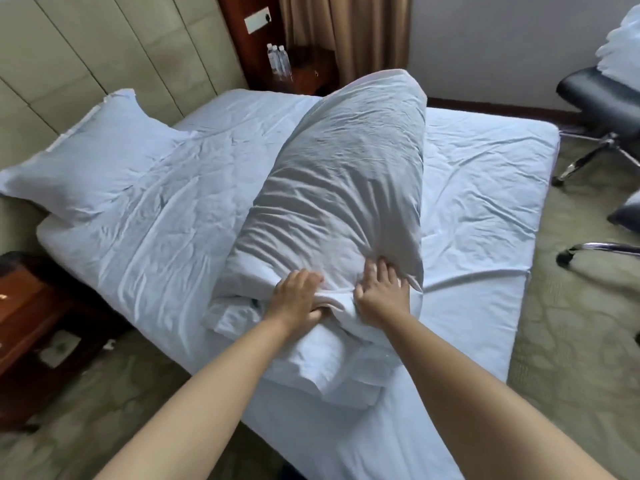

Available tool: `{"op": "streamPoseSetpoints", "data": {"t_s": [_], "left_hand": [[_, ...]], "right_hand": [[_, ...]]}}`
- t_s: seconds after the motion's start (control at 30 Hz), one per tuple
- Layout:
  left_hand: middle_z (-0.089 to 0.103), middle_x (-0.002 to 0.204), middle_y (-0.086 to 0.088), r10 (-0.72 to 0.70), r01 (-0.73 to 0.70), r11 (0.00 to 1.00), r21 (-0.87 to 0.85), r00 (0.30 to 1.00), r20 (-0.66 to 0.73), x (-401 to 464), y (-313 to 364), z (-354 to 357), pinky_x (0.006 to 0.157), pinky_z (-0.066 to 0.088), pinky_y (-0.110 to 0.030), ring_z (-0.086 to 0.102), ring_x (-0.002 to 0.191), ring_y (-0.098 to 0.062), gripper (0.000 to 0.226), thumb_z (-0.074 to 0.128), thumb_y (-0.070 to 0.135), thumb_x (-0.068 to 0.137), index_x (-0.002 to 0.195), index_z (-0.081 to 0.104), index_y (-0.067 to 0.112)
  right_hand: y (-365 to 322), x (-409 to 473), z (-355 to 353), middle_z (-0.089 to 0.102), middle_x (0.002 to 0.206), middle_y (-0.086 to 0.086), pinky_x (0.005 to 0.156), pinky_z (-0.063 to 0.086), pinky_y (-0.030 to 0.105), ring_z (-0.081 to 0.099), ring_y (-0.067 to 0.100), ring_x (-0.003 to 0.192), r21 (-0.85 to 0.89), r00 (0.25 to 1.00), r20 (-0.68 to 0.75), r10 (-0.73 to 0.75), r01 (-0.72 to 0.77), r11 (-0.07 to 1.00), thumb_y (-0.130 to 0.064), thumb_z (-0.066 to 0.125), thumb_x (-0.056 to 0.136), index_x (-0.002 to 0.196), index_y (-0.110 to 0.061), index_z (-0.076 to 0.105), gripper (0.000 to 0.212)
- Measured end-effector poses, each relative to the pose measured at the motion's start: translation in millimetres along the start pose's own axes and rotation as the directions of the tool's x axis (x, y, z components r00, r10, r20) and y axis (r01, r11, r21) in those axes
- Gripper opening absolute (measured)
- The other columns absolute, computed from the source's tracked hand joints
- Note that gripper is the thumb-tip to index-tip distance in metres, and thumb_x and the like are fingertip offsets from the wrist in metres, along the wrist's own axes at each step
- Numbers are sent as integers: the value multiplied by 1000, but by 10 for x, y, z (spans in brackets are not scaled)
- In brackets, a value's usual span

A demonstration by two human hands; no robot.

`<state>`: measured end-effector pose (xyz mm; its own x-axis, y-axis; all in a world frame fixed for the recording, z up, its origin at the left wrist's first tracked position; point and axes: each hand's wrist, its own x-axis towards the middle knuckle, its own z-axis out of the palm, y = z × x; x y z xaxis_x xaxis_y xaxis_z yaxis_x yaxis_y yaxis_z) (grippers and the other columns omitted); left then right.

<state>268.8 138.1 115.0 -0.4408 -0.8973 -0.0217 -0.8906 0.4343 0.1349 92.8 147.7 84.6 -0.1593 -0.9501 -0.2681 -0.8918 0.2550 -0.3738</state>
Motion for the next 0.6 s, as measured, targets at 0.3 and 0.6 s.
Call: {"op": "streamPoseSetpoints", "data": {"t_s": [0.3,0.6], "left_hand": [[22,147,-7,-158,141,984,106,972,176,-43,-798,-273,109,31,-36,24,135,-27,76,60,17,83,148,20,21],[44,132,-15,-191,155,968,199,966,177,141,-1281,-138,92,46,-42,49,117,-33,47,34,10,98,144,27,14]], "right_hand": [[-514,-110,-215,9,160,3,117,10,40,8,22,146,-166,946,-62,-318,305,938,-57,18,92,152,-21,11,70],[-1006,-236,8,4,158,9,115,10,51,5,30,145,-444,960,27,-279,262,857,-65,49,80,150,-28,11,87]]}}
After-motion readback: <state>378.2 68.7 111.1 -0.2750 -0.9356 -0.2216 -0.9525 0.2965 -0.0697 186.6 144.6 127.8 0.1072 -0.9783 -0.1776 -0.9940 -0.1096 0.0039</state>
